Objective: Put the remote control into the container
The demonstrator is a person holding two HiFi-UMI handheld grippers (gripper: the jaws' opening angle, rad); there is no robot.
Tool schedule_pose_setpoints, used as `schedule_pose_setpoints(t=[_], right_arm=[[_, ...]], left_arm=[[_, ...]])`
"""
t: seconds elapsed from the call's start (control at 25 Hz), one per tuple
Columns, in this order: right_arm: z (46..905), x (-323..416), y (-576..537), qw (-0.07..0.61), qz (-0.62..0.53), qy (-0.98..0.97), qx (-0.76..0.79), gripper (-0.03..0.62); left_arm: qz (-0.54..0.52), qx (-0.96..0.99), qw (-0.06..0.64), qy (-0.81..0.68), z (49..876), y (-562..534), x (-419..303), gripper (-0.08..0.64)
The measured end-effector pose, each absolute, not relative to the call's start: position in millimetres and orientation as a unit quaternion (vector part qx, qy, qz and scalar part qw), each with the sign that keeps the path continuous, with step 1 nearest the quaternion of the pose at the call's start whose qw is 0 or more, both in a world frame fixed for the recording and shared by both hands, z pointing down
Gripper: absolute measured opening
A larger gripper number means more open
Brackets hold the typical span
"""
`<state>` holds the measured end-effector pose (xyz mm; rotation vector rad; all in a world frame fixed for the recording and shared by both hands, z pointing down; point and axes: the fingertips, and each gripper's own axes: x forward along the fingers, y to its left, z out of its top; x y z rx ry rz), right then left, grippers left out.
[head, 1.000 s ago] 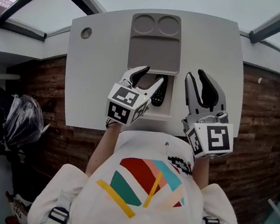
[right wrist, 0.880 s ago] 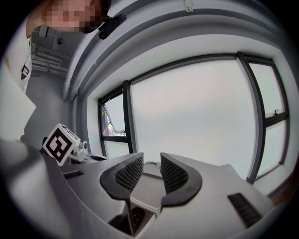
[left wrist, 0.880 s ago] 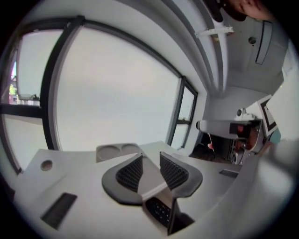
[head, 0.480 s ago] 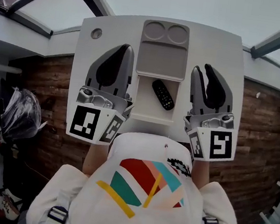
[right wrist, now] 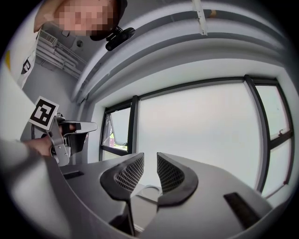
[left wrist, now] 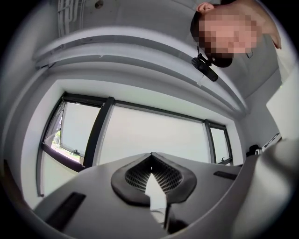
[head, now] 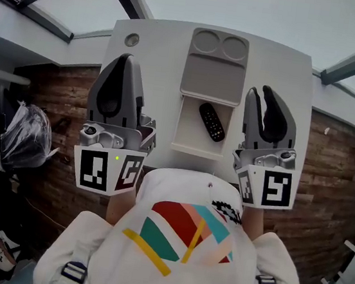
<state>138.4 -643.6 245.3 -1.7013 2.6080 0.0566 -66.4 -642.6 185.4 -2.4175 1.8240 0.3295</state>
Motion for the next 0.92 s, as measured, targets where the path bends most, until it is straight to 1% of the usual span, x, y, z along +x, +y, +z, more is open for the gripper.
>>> schedule_pose_setpoints(t=[0.12, 0.44, 0.92], right_arm=[[246, 135, -642, 0.015, 0.015, 0.839, -0.544, 0.089], [248, 133, -642, 0.012, 0.014, 0.840, -0.543, 0.089], [252, 136, -639, 0.005, 0.013, 0.841, -0.541, 0.089]], left_arm=[[0.097, -0.787, 0.057, 0.606, 188, -641, -70, 0.009], [0.090, -0.788, 0.050, 0.607, 197, -646, -70, 0.009], [0.098, -0.789, 0.049, 0.604, 195, -645, -65, 0.009]])
